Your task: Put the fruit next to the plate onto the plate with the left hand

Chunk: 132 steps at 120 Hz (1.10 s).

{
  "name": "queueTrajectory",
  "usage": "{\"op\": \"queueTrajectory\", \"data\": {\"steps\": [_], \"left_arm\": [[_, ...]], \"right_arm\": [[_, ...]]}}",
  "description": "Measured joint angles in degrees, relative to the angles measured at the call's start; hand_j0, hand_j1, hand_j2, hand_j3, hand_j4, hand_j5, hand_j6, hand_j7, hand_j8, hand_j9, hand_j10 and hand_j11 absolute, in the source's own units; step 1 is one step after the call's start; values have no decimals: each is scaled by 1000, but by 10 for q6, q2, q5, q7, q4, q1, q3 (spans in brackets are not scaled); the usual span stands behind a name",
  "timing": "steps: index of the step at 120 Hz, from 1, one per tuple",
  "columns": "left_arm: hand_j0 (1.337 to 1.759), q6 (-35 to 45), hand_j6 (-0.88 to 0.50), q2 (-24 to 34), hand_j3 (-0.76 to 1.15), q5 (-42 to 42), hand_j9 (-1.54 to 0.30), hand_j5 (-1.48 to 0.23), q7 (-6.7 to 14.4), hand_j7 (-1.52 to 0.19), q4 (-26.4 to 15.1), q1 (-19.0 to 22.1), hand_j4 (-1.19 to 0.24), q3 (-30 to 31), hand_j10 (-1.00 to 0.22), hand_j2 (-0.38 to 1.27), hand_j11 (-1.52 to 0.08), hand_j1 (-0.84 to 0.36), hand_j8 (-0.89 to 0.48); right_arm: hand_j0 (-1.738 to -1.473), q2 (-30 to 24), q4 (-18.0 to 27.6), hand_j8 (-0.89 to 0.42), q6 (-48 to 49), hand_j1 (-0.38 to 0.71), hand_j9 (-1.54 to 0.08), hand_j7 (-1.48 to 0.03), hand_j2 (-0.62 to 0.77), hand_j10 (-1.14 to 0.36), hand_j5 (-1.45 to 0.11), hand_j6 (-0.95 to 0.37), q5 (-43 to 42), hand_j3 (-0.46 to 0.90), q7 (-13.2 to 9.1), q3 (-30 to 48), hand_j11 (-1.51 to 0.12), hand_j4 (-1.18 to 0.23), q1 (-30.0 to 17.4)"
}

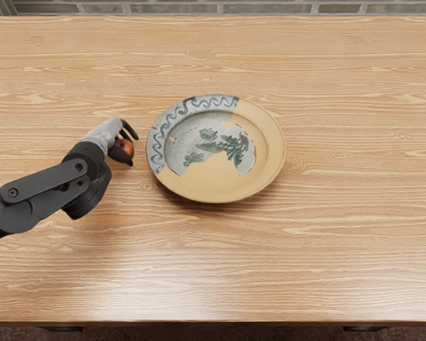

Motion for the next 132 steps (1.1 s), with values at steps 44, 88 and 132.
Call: {"op": "queueTrajectory", "data": {"steps": [44, 88, 132], "left_arm": [[1628, 0, -495, 10, 78, -4, -868, -866, 0, -863, -8, -1, -649, 1, -628, 279, -865, -309, -455], [1656, 1, -552, 59, -55, -7, -919, -933, 0, -925, -51, -4, -687, -4, -662, 399, -918, -262, -505], [1656, 1, -543, 110, -9, -11, -948, -968, 0, -953, -154, -14, -704, -16, -647, 419, -943, -278, -483]], "right_arm": [[-1658, 0, 0, 0, 0, -349, 0, 0, 0, 0, 0, 0, 0, 0, 0, 0, 0, 0, 0], [-1658, 0, 0, 0, 0, -349, 0, 0, 0, 0, 0, 0, 0, 0, 0, 0, 0, 0, 0], [-1658, 0, 0, 0, 0, -349, 0, 0, 0, 0, 0, 0, 0, 0, 0, 0, 0, 0, 0]]}}
